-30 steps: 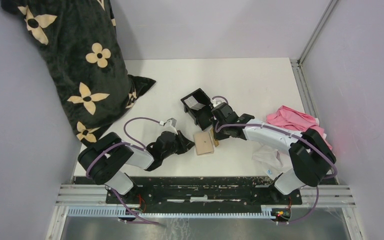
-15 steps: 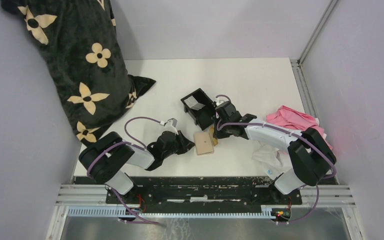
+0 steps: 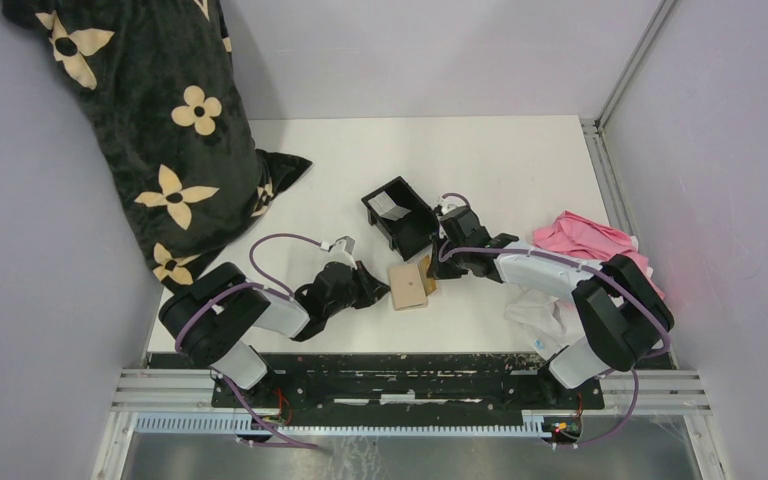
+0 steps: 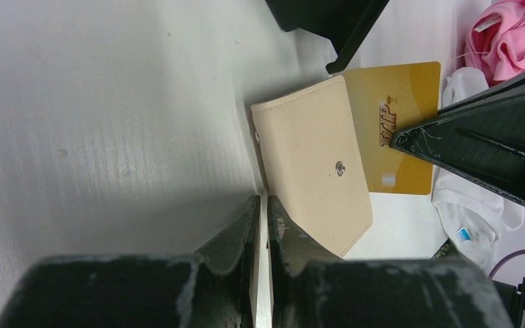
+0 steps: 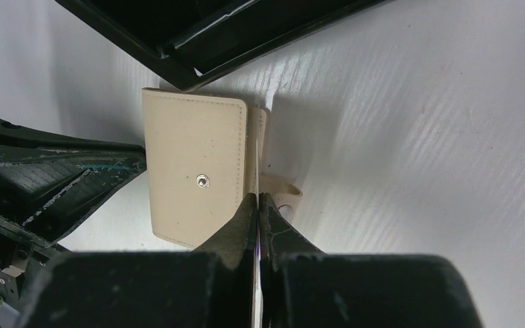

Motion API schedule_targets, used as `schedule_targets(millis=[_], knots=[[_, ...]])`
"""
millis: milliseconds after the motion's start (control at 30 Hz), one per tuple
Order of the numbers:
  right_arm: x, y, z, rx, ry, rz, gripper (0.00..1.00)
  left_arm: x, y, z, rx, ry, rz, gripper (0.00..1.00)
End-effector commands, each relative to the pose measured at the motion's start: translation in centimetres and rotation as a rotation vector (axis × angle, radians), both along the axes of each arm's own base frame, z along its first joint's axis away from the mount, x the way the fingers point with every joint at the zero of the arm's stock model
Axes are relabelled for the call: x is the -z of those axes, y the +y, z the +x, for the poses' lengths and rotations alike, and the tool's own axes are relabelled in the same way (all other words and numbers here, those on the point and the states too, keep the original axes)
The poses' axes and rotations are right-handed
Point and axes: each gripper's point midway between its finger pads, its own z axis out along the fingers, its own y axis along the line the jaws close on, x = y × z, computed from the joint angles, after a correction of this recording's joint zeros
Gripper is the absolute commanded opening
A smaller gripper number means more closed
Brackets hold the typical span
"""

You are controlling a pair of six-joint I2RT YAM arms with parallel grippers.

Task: Put the credit cards into the card holder
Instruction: Insert the credit card into the card holder.

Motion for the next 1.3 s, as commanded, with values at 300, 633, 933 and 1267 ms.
schedule_targets(millis=[300,633,933,1267], knots=[[-2.1,1.0,0.3,0.025,-0.031,0.129,0.01,-0.2,-0.5,0.2,0.028,-0.041,0.022,0.13],[-2.4,0.3,0.1,0.032,-0.038,0.124,0.01,0.0,-0.5,0.2,0.027,-0.04,0.026,0.13],[-1.9,0.2,-0.1,0.036,-0.029,0.127,0.01,-0.1,-0.5,0.2,0.027,-0.039,0.025,0.12],[-1.3,0.2,-0.4,0.054,-0.019,0.154,0.01,0.1,-0.5,0.1,0.03,-0.036,0.026,0.12]])
